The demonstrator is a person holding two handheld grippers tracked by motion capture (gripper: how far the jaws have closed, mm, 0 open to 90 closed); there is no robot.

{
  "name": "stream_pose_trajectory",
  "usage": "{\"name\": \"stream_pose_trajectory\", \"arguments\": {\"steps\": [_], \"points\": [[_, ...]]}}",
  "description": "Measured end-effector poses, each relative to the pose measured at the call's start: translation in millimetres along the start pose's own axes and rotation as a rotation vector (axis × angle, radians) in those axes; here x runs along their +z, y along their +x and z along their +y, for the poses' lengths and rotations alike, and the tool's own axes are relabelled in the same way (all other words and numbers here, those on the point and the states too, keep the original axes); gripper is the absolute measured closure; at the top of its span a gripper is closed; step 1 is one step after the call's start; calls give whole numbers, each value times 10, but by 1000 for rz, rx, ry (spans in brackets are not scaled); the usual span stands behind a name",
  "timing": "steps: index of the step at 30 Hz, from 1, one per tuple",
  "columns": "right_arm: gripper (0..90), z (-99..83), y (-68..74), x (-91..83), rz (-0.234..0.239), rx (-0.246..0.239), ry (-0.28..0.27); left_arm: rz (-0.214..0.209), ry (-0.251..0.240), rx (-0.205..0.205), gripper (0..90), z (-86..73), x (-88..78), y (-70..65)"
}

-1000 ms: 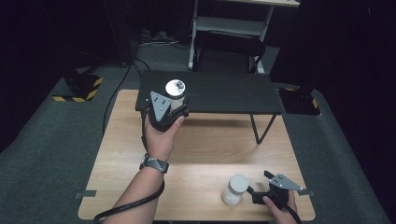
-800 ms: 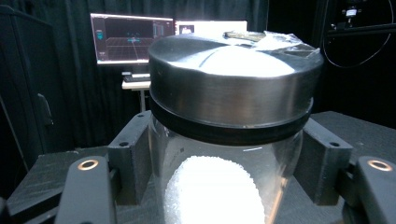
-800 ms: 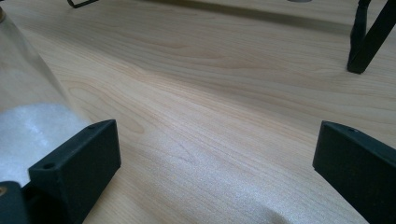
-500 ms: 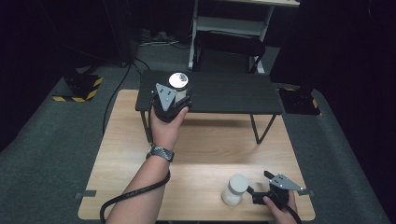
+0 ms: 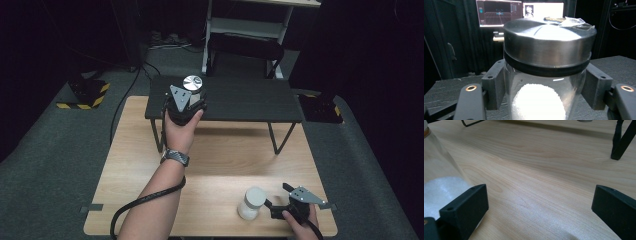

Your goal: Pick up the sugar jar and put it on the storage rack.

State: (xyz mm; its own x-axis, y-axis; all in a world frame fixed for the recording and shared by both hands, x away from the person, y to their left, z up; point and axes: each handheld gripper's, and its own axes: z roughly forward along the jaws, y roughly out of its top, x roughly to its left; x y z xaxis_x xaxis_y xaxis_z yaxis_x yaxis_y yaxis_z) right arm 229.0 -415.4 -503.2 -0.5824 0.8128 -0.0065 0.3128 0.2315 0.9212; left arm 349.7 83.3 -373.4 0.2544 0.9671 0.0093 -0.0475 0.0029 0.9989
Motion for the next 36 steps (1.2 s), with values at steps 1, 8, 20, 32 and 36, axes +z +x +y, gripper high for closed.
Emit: {"name": "stream_pose_trajectory", "arguments": {"steps": [1,8,20,32,36], "points": [[2,0,0,0,0,0,0,0,0,0,315,0,0,0],[2,-3,8,-2,-3,-3,-2,0,-8,-3,314,-32,39,-3],[2,-13,3,-7,-1,1,-7,-2,-13,-10,314,-73,91,14],[3,-14,17,-8,-6,-2,-8,-18,-16,-16,313,-77,92,51],[2,-16,15,-9,-5,-1,-9,-2,-15,-18,289,-68,87,24]]}}
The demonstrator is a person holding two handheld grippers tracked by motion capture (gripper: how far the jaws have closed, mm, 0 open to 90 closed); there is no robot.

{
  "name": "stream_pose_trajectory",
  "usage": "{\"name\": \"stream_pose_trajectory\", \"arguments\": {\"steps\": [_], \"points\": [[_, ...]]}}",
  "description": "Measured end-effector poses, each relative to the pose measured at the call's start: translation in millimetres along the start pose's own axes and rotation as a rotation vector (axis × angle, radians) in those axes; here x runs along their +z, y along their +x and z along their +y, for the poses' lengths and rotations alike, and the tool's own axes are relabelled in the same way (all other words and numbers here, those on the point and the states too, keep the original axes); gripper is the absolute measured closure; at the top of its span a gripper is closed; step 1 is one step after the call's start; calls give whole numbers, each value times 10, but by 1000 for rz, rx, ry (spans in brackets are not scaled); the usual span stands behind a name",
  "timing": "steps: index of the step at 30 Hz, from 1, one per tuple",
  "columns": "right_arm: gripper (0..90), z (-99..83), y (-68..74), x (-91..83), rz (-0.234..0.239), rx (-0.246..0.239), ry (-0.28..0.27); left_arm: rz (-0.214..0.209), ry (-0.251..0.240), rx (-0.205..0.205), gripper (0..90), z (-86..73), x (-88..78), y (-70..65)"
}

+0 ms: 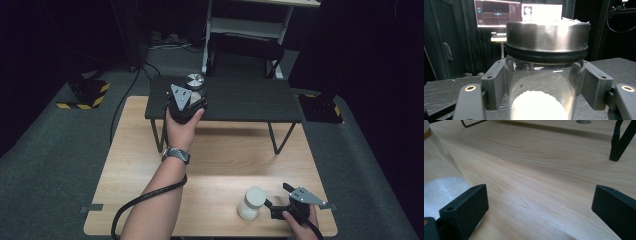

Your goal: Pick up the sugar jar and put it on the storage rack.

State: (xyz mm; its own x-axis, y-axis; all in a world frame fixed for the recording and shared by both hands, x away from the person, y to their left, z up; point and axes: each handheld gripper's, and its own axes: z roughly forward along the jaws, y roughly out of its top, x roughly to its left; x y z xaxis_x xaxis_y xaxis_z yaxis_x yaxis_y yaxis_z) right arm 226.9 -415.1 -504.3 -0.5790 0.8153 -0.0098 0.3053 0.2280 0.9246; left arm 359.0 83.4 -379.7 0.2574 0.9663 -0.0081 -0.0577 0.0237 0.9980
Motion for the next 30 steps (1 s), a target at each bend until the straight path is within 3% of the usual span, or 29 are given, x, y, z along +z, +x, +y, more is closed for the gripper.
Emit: {"name": "stream_pose_trajectory", "arguments": {"steps": [3,5,10,20,23,30], "points": [[2,-2,0,-3,1,0,-1,11,7,0,213,9,-2,-13],[2,-2,-3,-3,2,1,-1,19,10,8,110,15,-13,-28],[2,2,-5,0,3,0,1,9,-12,-11,6,30,-75,-33],[2,5,4,-1,0,-5,4,-28,0,-13,6,92,-205,0],[2,6,7,-1,-1,-6,5,-41,-3,-36,6,89,-265,40],[2,9,11,2,0,-13,7,-39,-2,-33,6,33,-383,92]]}}
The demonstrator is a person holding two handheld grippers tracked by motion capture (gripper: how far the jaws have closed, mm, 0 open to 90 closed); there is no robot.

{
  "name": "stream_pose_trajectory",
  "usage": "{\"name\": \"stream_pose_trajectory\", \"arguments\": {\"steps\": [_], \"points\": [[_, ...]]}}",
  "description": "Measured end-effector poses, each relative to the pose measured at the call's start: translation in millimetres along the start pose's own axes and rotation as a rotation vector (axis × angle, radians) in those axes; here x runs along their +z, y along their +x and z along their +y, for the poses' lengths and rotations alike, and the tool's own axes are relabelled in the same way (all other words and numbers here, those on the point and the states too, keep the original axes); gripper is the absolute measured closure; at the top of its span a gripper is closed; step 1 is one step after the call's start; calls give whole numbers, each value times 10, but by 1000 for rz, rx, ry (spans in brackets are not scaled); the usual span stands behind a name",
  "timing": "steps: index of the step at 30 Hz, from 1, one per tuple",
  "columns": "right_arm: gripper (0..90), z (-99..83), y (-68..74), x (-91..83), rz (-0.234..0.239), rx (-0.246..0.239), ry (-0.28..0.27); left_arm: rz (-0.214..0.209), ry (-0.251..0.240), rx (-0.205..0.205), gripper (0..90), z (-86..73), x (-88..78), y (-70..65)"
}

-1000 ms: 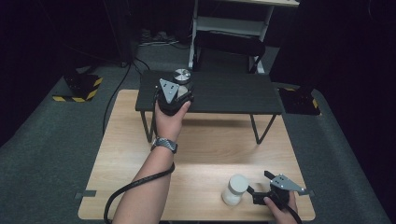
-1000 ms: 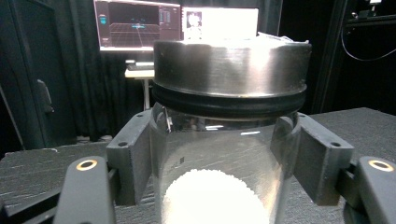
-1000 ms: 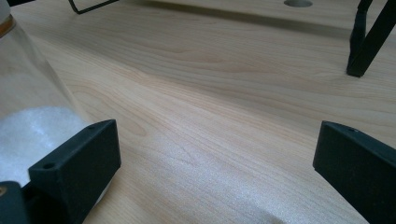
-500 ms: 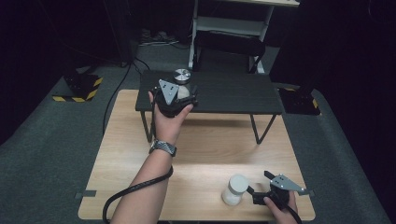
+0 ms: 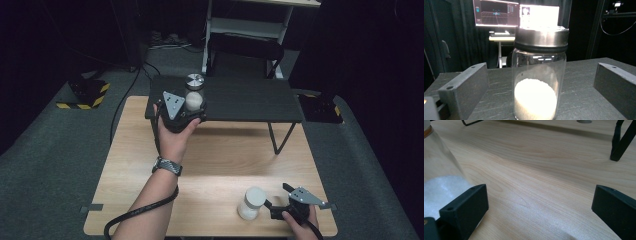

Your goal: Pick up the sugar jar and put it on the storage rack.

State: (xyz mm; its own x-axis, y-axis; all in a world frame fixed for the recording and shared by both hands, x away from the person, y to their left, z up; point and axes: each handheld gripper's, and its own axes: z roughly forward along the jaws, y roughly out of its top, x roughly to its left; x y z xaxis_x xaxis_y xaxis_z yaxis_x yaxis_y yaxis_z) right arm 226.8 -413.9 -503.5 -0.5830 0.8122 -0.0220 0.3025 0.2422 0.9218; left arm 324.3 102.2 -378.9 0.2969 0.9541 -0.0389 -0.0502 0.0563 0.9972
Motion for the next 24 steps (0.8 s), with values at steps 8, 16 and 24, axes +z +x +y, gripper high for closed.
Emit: {"name": "stream_pose_trajectory", "arguments": {"steps": [8,16,24], "points": [[2,3,10,1,-2,-6,2,-24,-21,16,6,-88,-163,25],[2,5,14,2,-3,-10,3,-40,-10,27,6,-134,-288,41],[2,7,16,2,-3,-11,4,-62,-15,30,6,-205,-418,46]]}}
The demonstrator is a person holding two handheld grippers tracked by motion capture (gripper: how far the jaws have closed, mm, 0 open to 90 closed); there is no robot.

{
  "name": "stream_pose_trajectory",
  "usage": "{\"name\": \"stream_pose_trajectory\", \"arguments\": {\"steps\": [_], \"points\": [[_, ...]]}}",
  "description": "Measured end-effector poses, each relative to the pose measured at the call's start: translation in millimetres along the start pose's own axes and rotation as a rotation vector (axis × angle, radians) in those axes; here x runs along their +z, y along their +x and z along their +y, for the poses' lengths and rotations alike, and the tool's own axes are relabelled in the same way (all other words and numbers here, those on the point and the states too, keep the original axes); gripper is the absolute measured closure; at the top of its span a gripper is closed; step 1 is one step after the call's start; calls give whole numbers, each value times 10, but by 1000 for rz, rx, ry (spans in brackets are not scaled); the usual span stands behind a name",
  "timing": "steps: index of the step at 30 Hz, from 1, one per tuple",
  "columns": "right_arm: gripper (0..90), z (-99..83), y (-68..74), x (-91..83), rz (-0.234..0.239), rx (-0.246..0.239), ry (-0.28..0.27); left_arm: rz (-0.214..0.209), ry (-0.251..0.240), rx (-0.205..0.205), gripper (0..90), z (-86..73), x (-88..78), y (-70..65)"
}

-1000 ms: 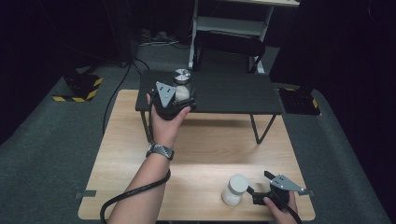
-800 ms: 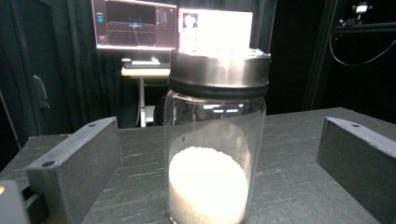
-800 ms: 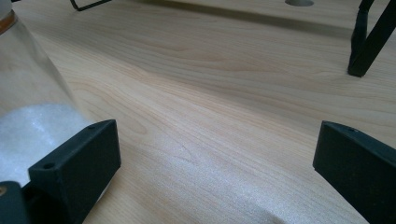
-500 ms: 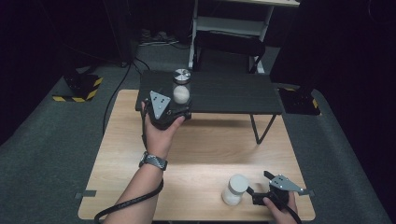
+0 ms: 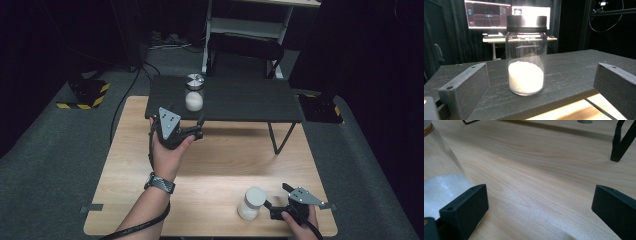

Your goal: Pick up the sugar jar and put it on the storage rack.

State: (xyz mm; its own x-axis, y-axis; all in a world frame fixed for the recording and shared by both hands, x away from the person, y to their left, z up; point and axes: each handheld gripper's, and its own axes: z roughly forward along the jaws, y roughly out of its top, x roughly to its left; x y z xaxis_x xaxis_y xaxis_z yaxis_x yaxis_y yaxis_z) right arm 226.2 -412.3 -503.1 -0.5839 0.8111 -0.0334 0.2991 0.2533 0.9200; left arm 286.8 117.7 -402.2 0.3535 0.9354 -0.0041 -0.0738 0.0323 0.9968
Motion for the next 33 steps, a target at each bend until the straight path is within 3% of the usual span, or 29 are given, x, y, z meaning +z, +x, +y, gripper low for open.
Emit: {"name": "stream_pose_trajectory", "arguments": {"steps": [16,29,33], "points": [[2,6,7,4,1,-10,4,-11,9,13,6,-240,-287,9],[2,6,17,4,-3,-14,4,-49,31,3,6,-519,-590,71],[2,8,22,6,-4,-18,5,-78,50,14,6,-614,-665,79]]}}
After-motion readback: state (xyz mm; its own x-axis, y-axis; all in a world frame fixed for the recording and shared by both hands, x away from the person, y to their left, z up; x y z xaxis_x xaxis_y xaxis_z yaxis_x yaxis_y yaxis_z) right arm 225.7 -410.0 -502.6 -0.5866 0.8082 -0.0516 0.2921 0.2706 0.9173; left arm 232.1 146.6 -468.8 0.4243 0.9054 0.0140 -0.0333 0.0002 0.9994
